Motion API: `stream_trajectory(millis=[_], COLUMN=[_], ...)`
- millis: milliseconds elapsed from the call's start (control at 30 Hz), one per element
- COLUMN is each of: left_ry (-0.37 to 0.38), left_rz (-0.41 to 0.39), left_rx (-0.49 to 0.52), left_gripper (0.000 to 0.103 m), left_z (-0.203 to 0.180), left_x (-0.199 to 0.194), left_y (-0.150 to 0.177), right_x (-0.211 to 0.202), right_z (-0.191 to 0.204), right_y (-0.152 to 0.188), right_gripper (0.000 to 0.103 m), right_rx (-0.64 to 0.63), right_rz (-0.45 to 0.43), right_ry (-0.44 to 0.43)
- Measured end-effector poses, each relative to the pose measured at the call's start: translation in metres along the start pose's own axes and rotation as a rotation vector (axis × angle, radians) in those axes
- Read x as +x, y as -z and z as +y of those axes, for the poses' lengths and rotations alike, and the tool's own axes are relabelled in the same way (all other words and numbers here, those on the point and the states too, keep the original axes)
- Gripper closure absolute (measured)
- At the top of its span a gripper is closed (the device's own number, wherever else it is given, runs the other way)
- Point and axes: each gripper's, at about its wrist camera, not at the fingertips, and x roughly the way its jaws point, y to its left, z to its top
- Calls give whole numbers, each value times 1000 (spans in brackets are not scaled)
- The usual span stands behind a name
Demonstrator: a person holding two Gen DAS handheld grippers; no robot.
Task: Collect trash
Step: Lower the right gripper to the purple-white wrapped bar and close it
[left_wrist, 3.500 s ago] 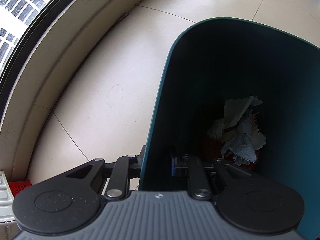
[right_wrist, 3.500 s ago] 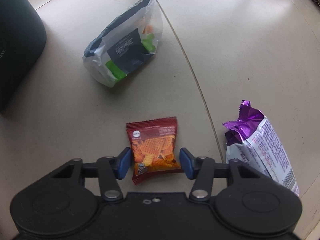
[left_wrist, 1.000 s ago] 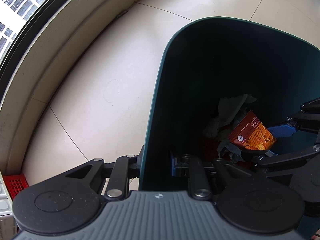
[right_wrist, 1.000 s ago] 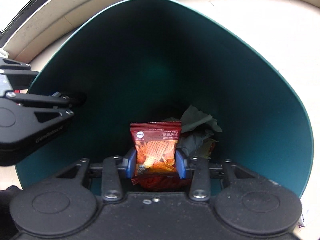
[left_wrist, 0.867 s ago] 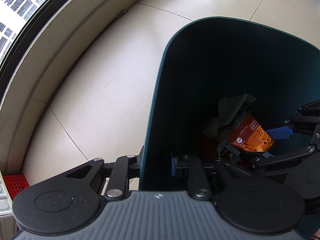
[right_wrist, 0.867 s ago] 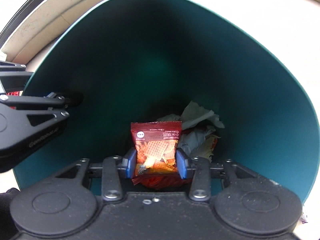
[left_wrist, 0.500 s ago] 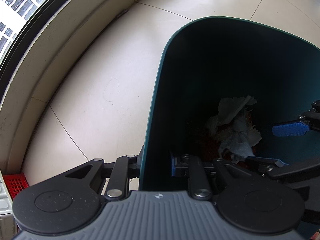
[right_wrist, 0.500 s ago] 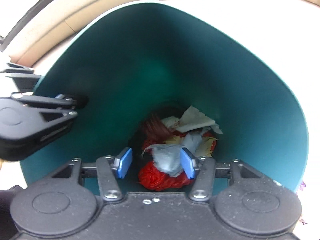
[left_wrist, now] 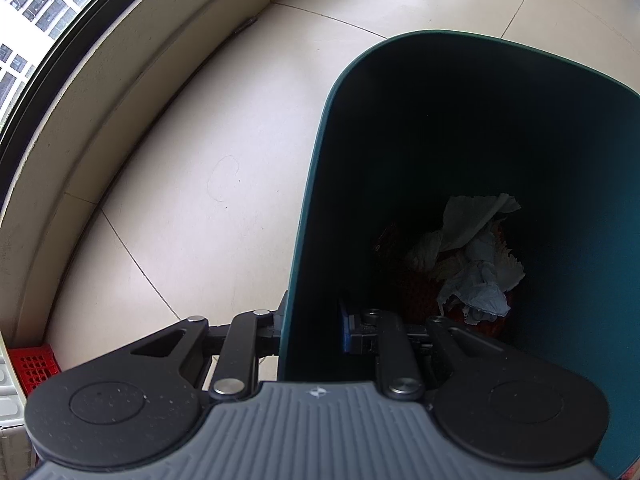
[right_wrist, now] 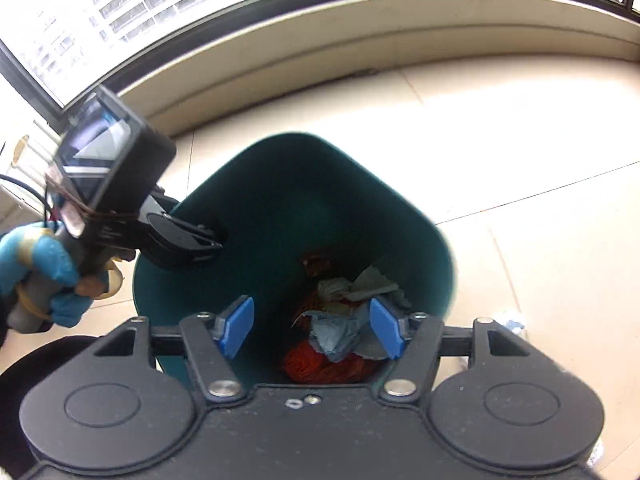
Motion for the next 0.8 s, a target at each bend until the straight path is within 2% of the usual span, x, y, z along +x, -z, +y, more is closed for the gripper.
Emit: stream_trajectory(millis=[100, 200, 333, 467, 633, 800], left_ry=[-4, -3, -4, -14, -24, -50], left_rz=[0, 2, 10, 8, 13, 20], left_rx=[7, 10, 8, 13, 1, -13], left_gripper=[83, 83, 83, 83, 83, 83], left_z=[0, -2, -2, -4, -6, -10], left_x=[0, 1, 1, 3, 5, 11], left_y=[0, 0, 0, -1, -2, -3], right_x=[-27, -52, -70, -81, -70, -19], right_z=[-19, -46, -91, -146, -209, -265], right_y=[7, 17, 42, 74, 114, 149], right_gripper=[29, 27, 20, 18, 16, 15], right_rx=[7, 27, 65, 118, 101, 85], right_rz=[-26, -39, -56, -61, -4, 122], right_ry=[25, 69, 105, 147, 214, 222])
